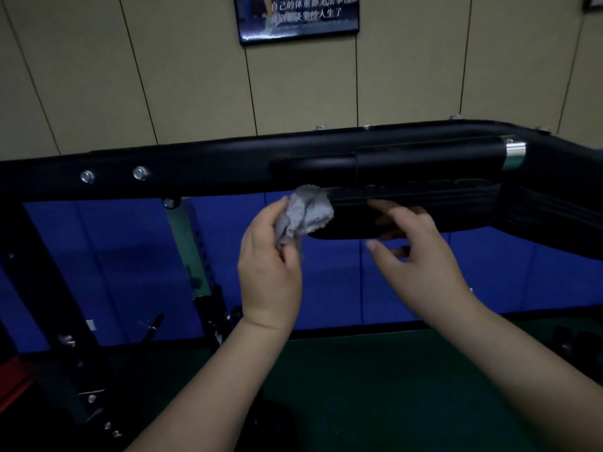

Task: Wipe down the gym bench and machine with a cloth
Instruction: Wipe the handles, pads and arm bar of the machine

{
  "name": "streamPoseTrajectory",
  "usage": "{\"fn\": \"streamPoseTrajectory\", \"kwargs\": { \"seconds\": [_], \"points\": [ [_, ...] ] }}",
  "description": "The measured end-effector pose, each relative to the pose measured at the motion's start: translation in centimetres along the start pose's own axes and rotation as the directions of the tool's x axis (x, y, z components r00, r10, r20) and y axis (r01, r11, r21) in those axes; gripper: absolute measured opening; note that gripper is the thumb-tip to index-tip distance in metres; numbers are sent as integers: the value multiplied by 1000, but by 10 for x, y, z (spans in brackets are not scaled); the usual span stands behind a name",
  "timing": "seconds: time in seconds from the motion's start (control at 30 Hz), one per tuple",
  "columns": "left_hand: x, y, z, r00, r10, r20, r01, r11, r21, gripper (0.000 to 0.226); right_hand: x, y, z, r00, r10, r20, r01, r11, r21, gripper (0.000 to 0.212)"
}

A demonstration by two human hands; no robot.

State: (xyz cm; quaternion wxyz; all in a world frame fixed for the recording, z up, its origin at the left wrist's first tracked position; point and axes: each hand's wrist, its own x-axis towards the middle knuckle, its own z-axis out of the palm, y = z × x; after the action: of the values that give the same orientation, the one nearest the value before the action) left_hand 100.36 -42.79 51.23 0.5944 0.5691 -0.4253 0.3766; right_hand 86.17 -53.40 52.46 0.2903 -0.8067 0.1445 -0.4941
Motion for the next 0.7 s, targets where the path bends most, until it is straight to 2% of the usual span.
{"fn": "streamPoseTrajectory", "kwargs": {
  "seconds": [0.1,0.17,0.23,0.3,0.4,0.47,0.53,0.6,0.63,0.7],
  "points": [
    [9,6,9,989,150,-7,-149,985,92,33,2,3,2,1000,-22,-8,22,999,-47,47],
    [9,12,22,972,220,76,-232,948,218,33,1,6,3,999,-48,-19,46,995,-87,50],
    [8,13,29,960,204,193,-258,910,324,44,1,9,4,998,-57,-8,57,994,-95,53],
    [10,7,25,940,211,269,-297,895,334,56,2,10,1,998,-65,9,66,993,-96,53],
    [18,-4,15,898,268,350,-393,846,361,60,5,12,-3,997,-71,37,74,993,-94,53],
    [24,-14,10,934,196,300,-299,886,353,41,5,13,-4,996,-69,54,74,992,-98,54],
    [20,-21,0,981,56,187,-138,879,457,20,4,14,-4,997,-60,52,64,994,-84,54],
    [9,-16,-10,995,-7,97,-32,918,396,25,3,12,-4,998,-51,47,54,997,-60,55],
    [5,-6,-12,998,25,58,-42,949,312,29,4,11,-4,998,-47,43,50,997,-52,55],
    [1,15,-10,976,206,-65,-185,953,240,43,4,9,-5,999,-36,36,38,998,-52,53]
  ]
}}
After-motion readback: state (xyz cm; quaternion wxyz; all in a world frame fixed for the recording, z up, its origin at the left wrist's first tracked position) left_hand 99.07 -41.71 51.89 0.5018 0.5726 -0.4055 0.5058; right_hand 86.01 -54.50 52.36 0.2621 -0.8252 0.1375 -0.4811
